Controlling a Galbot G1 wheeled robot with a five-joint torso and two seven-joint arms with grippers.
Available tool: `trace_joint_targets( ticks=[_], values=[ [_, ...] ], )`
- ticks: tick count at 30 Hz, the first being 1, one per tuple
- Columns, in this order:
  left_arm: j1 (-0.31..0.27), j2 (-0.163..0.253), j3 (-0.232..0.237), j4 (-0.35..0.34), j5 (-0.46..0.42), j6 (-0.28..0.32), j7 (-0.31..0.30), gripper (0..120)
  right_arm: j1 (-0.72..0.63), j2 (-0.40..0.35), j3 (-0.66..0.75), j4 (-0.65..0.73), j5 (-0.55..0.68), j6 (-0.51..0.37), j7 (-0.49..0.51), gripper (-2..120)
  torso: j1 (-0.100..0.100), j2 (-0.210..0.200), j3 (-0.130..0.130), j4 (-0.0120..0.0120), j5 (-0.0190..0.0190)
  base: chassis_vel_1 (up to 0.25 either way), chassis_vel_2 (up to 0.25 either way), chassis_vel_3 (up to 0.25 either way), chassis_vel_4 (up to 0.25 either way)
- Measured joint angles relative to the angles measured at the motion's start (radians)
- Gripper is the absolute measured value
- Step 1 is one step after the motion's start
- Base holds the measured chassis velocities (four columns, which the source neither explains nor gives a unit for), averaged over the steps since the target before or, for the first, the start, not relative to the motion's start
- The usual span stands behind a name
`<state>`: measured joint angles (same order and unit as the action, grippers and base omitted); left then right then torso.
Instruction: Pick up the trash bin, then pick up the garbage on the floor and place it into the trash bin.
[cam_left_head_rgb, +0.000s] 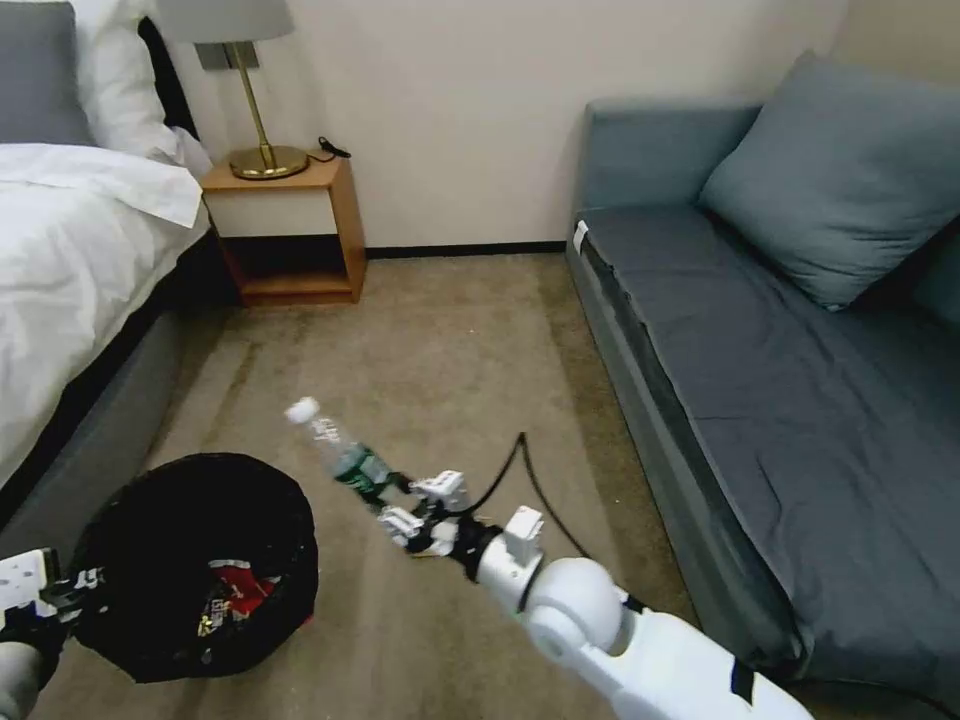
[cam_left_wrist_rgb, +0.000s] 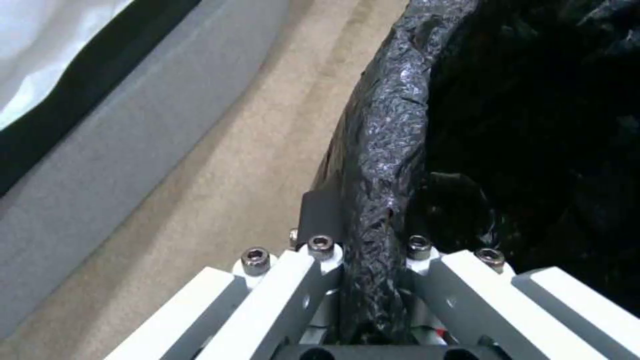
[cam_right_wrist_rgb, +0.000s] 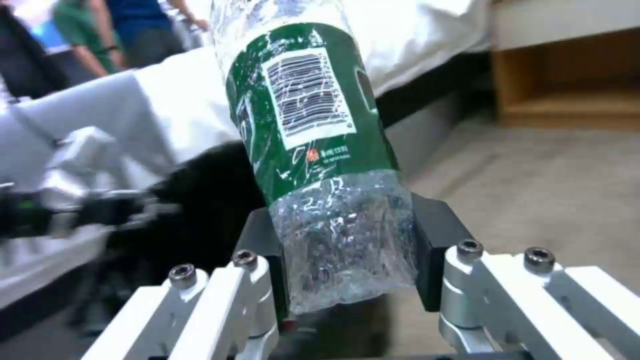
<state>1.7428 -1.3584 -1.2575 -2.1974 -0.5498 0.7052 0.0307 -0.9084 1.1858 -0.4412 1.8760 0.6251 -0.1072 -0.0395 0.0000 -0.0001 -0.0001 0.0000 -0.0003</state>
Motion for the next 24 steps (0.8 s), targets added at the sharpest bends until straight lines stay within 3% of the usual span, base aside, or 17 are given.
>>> trace_joint_targets(
  ticks=[7,14,22,24],
  values=[
    [0.008,0.006,-0.006,-0.006,0.002,-0.001,0.0,4,0.093,0.106,-0.118,-0.083,-0.003,-0.01,0.023,35,0.0,0.0,0.0,-0.0001,-0.0001,0.0,0.0,0.0,0.0],
    [0.013,0.004,-0.007,-0.016,0.001,0.0,0.0,4,0.213,0.287,-0.231,-0.227,-0.006,-0.022,0.083,35,0.0,0.0,0.0,0.0002,-0.0001,0.0,0.0,0.0,0.0],
    [0.015,0.002,-0.008,-0.02,-0.001,0.0,0.0,4,0.228,0.316,-0.25,-0.249,-0.009,-0.029,0.094,35,0.0,0.0,0.0,0.0,0.0,0.0,0.0,0.0,0.0],
    [0.013,-0.001,-0.008,-0.02,-0.002,0.001,0.0,4,0.23,0.322,-0.258,-0.254,-0.023,-0.034,0.098,46,0.0,0.0,0.0,-0.0001,-0.0001,0.0,0.0,0.0,0.0]
  ],
)
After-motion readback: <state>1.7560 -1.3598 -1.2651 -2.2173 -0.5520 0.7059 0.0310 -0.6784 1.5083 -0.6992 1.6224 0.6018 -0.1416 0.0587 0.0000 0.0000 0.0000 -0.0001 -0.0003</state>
